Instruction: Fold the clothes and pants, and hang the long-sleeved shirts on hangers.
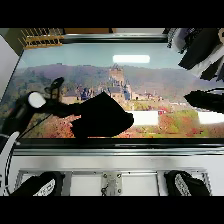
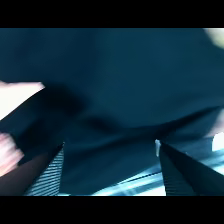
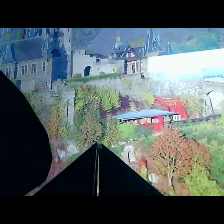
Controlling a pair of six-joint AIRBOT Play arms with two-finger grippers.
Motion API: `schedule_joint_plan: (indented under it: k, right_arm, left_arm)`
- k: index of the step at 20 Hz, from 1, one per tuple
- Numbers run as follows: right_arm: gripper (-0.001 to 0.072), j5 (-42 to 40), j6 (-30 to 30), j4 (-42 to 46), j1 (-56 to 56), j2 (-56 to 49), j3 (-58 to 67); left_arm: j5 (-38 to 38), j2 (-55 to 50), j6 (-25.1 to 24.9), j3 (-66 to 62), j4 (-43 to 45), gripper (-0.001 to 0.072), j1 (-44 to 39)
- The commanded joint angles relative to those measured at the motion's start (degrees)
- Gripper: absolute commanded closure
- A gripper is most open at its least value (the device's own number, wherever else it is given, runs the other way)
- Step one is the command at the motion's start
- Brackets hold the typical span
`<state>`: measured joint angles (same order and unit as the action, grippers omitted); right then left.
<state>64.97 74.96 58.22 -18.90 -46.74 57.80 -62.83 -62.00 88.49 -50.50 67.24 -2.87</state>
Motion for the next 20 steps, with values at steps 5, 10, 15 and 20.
schedule_joint_plan:
  k: [5,10,15,20]
  right_arm:
    - [0.0693,0.0,0.0,0.0,0.0,0.0,0.1]
    - [0.0693,0.0,0.0,-0.8,0.0,0.0,0.1]
    - [0.0692,-0.1,-0.4,-1.5,0.1,-0.1,0.1]
    - [0.0701,1.8,1.0,7.8,12.8,-2.3,1.9]
  left_arm:
    - [3.1,6.6,-8.2,18.8,-8.7,0.0091,15.7]
    - [3.7,-3.4,-10.3,18.3,-12.1,0.0091,9.3]
    - [7.4,-10.8,-9.4,12.8,-14.8,0.0312,3.1]
    - [5.1,-8.7,-9.7,7.0,-14.3,0.0695,6.4]
